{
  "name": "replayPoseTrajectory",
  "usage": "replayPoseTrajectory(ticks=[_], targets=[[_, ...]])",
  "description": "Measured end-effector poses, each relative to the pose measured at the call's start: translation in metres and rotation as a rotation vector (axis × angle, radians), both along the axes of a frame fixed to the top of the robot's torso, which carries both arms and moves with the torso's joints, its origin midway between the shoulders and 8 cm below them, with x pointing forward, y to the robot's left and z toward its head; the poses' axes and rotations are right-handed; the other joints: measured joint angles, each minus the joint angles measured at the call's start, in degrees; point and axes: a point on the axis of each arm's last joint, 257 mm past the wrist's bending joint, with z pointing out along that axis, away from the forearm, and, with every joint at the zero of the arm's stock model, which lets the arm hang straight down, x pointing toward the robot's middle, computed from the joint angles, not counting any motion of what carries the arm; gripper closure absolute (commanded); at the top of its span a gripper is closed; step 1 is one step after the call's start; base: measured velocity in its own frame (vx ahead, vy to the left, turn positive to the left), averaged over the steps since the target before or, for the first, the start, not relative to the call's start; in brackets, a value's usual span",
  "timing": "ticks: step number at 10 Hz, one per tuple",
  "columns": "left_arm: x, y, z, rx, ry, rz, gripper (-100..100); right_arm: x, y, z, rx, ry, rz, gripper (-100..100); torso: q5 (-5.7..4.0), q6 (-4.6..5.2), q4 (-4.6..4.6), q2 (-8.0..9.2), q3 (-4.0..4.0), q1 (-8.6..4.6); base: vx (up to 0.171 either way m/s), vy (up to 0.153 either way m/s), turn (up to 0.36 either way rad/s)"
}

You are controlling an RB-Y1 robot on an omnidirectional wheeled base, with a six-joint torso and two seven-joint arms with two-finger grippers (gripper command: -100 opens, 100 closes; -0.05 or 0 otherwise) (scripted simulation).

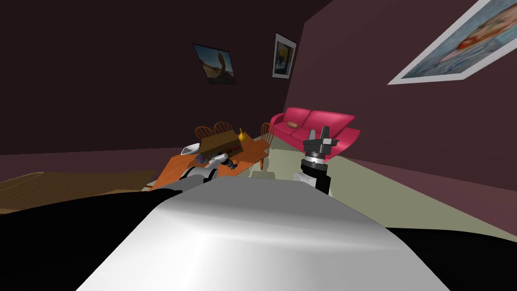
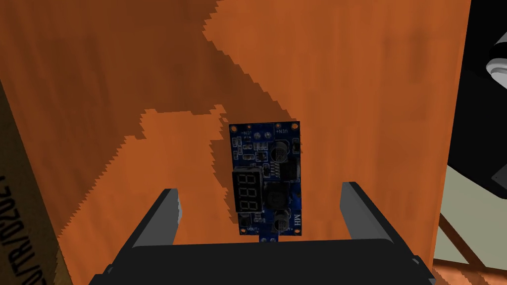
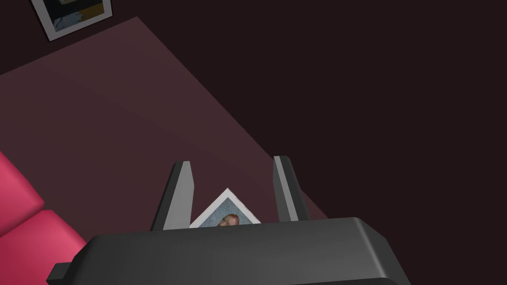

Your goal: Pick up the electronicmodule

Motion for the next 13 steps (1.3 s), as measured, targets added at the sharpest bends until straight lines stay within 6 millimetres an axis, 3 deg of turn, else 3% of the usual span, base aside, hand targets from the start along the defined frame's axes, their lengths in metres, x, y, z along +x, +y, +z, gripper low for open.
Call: replayPoseTrajectory(ticks=[1,3,6,13], targets=[[0.000,0.000,0.000,0.000,0.000,0.000,-100,0.000,0.000,0.000,0.000,0.000,0.000,0,-0.02,0.00,0.01,0.05,0.03,-0.08,0.017,0.041,0.180],[0.004,-0.015,-0.004,0.000,0.004,-0.026,-100,0.000,0.000,0.000,0.000,0.000,0.000,0,0.00,-0.01,0.00,-0.01,0.00,0.02,0.034,0.040,0.162],[0.014,-0.064,-0.011,-0.002,0.009,-0.099,-100,0.000,0.000,0.000,0.000,0.000,0.000,0,0.03,-0.03,-0.02,-0.12,-0.07,0.15,0.050,0.065,0.241],[0.024,-0.129,-0.022,-0.004,0.014,-0.189,-100,0.000,0.000,0.000,0.000,0.000,0.000,0,0.00,-0.02,0.00,-0.01,-0.01,0.05,0.027,0.034,0.127]])
